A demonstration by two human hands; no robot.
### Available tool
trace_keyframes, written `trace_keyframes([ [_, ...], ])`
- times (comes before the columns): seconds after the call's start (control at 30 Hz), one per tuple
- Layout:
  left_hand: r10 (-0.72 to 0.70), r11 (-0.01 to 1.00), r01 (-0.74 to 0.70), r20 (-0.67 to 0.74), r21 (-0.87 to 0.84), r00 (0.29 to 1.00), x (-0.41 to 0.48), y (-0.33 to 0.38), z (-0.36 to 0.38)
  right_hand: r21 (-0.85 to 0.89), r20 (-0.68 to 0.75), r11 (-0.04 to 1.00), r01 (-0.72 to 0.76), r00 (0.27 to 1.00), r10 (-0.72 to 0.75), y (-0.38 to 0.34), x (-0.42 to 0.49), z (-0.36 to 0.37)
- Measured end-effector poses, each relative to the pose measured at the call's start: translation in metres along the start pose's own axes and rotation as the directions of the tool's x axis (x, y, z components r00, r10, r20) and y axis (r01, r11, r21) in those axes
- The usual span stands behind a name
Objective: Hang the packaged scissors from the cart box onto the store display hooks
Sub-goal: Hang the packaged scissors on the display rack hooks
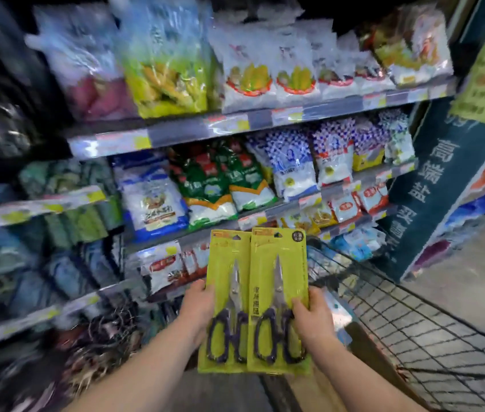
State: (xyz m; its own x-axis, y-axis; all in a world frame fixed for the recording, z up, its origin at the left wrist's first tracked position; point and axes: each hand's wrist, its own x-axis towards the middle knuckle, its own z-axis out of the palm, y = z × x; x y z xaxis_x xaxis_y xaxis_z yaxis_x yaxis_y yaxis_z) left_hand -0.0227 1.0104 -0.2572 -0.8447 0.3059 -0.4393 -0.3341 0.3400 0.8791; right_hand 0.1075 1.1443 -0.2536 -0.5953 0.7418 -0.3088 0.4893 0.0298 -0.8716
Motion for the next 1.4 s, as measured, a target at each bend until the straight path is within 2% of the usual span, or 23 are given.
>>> trace_keyframes([
  [0.27,0.017,0.989,-0.056,-0.279,-0.134,0.96,-0.055,-0.005,-0.14,-0.044,0.279,0.972,0.23,0.937,-0.209,-0.059,-0.052,0.101],
  [0.53,-0.016,0.979,-0.088,-0.502,-0.182,0.865,-0.083,-0.041,-0.298,-0.062,0.474,0.926,0.374,0.827,-0.302,-0.11,-0.127,0.243],
  [0.7,-0.03,0.985,-0.081,-0.609,-0.153,0.793,-0.093,-0.068,-0.412,-0.078,0.55,0.924,0.375,0.789,-0.274,-0.132,-0.178,0.349],
  [0.8,0.003,0.992,-0.081,-0.63,-0.095,0.776,-0.096,-0.081,-0.474,-0.062,0.569,0.912,0.407,0.765,-0.302,-0.147,-0.205,0.405],
  [0.97,-0.073,0.988,-0.029,-0.633,-0.149,0.771,-0.082,-0.11,-0.549,-0.08,0.56,0.926,0.37,0.785,-0.265,-0.161,-0.228,0.467],
  [1.1,-0.1,0.979,-0.03,-0.598,-0.203,0.795,-0.063,-0.119,-0.575,-0.074,0.551,0.926,0.369,0.79,-0.271,-0.173,-0.219,0.497],
  [1.4,-0.173,0.962,0.009,-0.588,-0.272,0.79,-0.025,-0.121,-0.606,-0.131,0.529,0.931,0.342,0.818,-0.226,-0.172,-0.172,0.559],
])
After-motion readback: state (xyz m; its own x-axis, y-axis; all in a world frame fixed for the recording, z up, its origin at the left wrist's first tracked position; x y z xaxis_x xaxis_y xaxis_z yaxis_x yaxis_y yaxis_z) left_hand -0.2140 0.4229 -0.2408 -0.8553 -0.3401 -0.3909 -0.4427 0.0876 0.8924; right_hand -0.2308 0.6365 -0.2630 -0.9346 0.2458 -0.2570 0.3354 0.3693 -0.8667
